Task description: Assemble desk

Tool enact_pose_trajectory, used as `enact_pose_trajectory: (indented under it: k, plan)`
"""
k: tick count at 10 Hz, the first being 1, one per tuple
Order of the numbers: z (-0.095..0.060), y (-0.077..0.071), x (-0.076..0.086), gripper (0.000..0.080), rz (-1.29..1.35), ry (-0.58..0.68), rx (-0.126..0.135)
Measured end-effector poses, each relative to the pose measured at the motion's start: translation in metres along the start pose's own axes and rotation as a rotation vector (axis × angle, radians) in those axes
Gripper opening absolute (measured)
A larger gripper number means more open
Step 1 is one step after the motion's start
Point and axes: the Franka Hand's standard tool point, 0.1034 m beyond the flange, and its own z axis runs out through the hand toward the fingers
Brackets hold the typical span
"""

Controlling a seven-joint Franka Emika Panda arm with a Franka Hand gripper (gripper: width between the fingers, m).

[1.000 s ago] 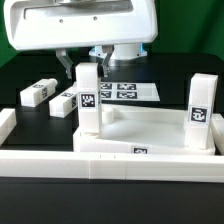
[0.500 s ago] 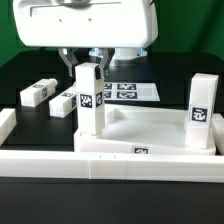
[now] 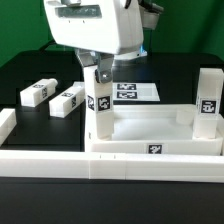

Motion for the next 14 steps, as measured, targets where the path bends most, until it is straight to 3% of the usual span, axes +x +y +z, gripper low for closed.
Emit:
enact_pose_trajectory:
  k: [2,4,6,7,13,14]
  plan:
    - [0.0007,-0.0026,-0.0025,0.029,0.151,0.003,0.008]
    - [0.001,-0.0024,-0.0028,0.0302,0.088,0.002,0.007]
    - [0.0016,-0.0034,-0.0049,0.0609,0.031,-0.002,0.002]
    - [0.0021,-0.0032,-0.0036,0.0637,-0.12,0.006,-0.002]
    - [0.0031,-0.0026,-0.0027,0.0649,-0.587,0.009,-0.006]
    - [0.0036,-0.002,-0.0026,0.0649,-0.701,0.024,-0.041]
